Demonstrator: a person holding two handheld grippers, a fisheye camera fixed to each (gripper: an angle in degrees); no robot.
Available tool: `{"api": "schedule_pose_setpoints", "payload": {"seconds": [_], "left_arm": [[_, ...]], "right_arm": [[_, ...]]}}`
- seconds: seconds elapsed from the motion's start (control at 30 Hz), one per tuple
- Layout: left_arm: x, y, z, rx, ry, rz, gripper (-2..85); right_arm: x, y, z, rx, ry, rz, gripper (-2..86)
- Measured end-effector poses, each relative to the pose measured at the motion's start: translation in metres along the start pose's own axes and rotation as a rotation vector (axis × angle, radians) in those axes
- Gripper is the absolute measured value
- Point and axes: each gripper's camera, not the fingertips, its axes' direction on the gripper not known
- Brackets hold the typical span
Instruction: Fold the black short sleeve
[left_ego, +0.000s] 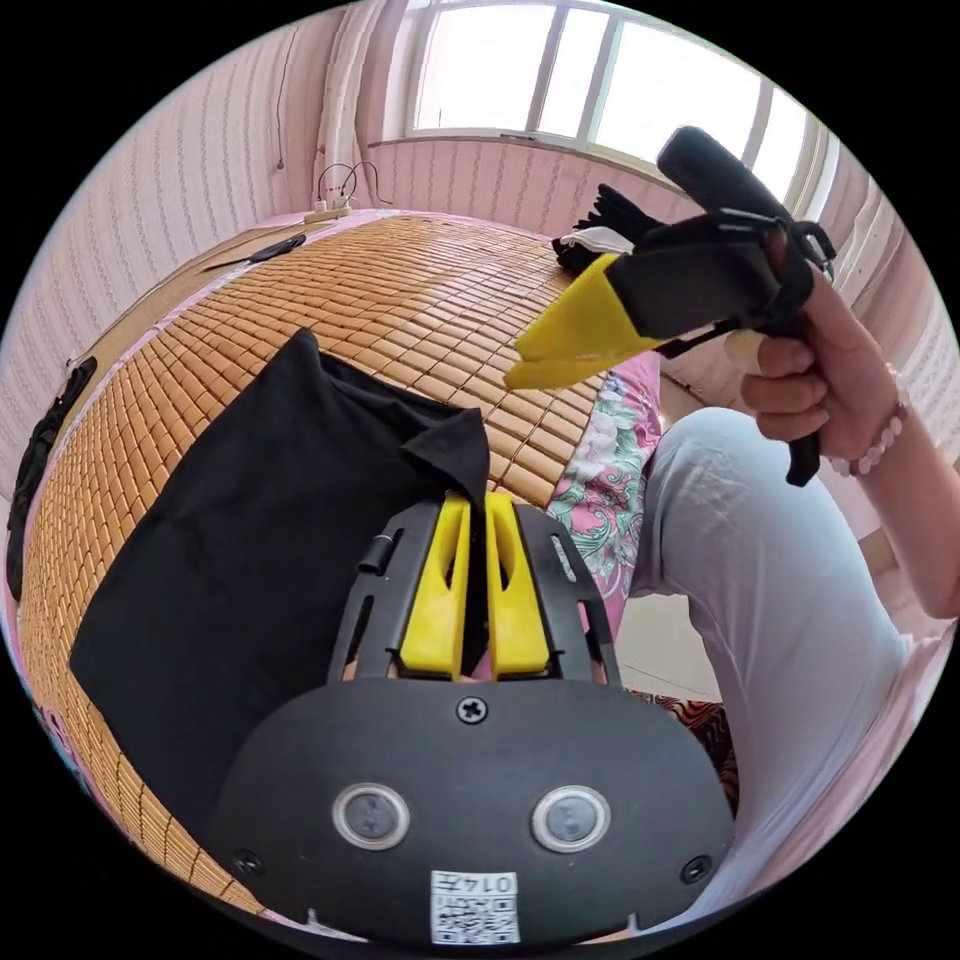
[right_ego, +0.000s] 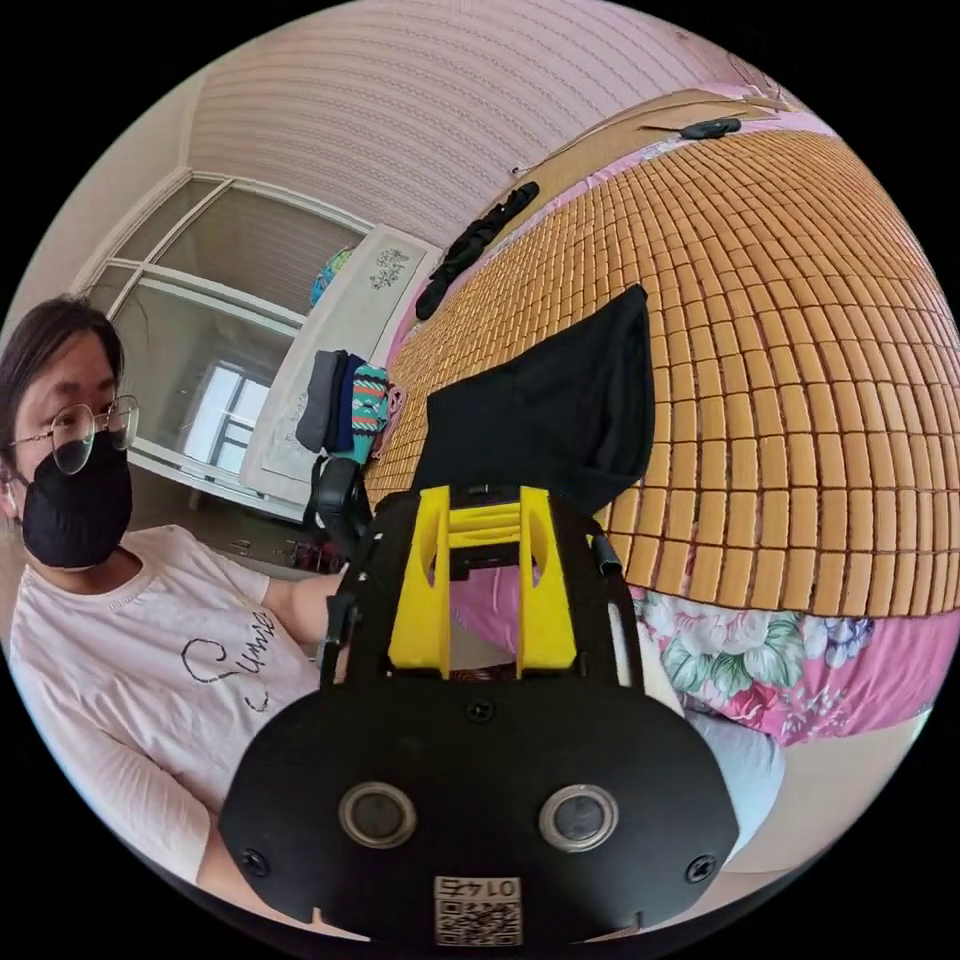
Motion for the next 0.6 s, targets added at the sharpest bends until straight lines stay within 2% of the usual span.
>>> {"api": "schedule_pose_setpoints", "payload": {"seconds": [0.13, 0.27, 0.43, 0.53, 0.6], "left_arm": [[0.004, 0.008, -0.012, 0.073, -0.014, -0.007, -0.4], [0.014, 0.014, -0.020, 0.092, -0.008, 0.013, -0.6], [0.033, 0.023, -0.027, 0.106, -0.004, 0.093, -0.7], [0.045, 0.028, -0.032, 0.144, 0.010, 0.133, -0.7], [0.052, 0.030, -0.034, 0.172, 0.022, 0.163, -0.8]], "right_arm": [[0.054, 0.006, -0.006, 0.056, 0.016, 0.168, 17.1], [0.103, 0.004, 0.014, 0.093, -0.159, 0.298, 17.3], [0.128, -0.015, 0.026, 0.180, -0.245, 0.325, 14.1], [0.132, -0.028, 0.025, 0.210, -0.196, 0.321, 10.8], [0.128, -0.029, 0.014, 0.265, -0.144, 0.285, 5.2]]}}
